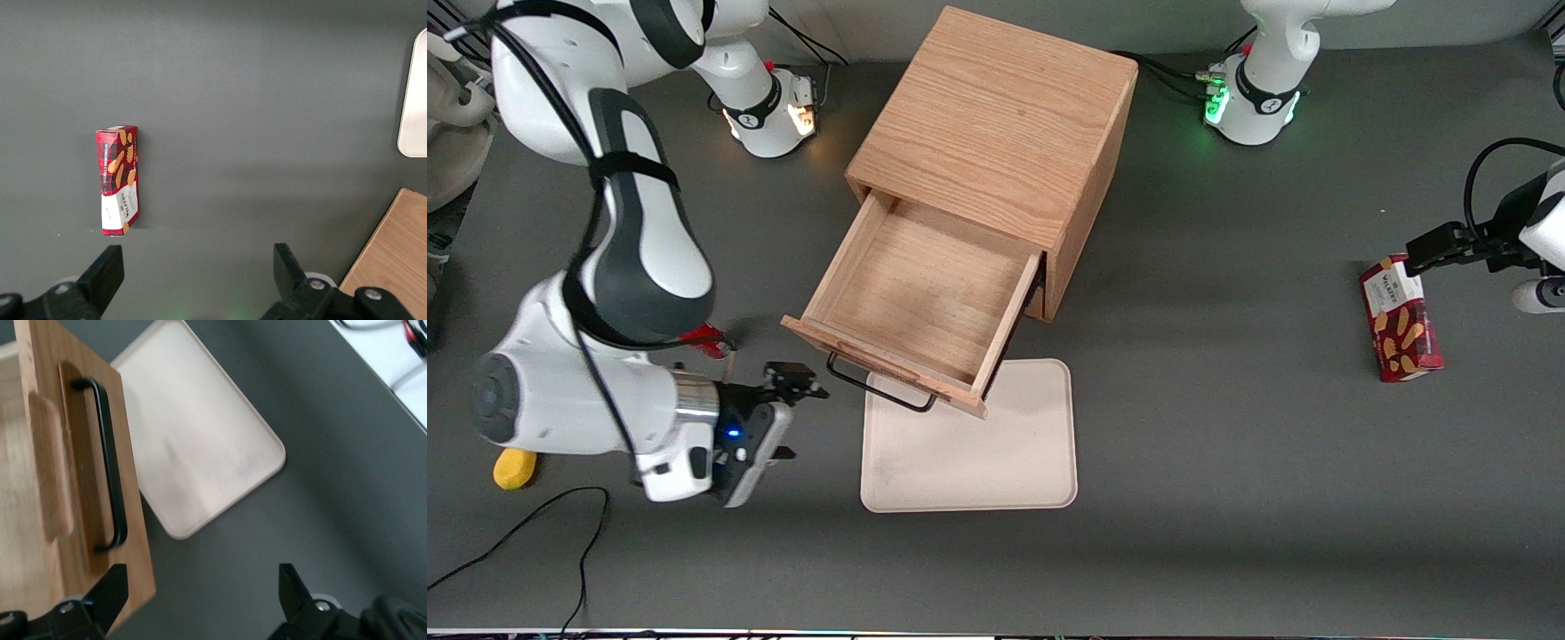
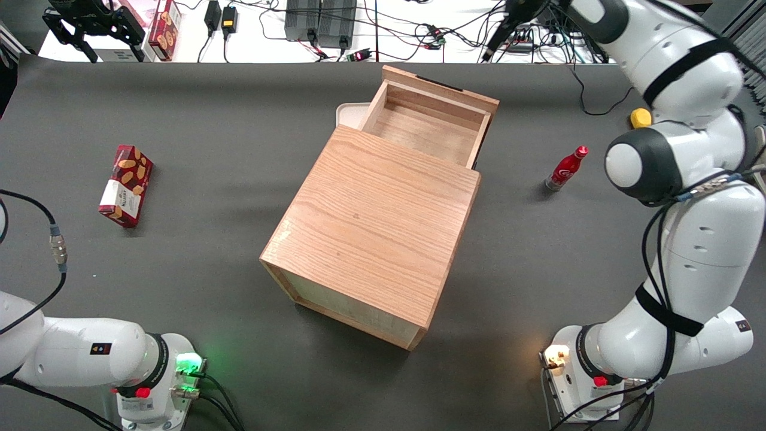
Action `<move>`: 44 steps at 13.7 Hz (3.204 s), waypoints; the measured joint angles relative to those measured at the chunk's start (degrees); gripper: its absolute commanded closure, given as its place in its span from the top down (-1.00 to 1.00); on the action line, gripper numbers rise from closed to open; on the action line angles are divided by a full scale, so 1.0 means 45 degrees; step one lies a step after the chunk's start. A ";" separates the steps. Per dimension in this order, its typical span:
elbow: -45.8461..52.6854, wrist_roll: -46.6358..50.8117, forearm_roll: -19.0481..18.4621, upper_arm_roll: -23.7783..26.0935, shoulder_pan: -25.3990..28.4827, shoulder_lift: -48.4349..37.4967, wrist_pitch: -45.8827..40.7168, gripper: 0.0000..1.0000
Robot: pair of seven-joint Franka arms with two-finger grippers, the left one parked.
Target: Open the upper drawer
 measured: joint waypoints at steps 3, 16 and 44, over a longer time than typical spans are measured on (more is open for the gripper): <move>-0.1227 0.2136 -0.0761 -0.0619 0.0019 -0.1463 -0.1617 1.00; -0.4822 0.6234 -0.2614 -0.4308 0.0297 -0.5109 -0.2606 1.00; -0.6708 0.8836 -0.2011 -0.0518 -0.1779 -0.7063 -0.1123 1.00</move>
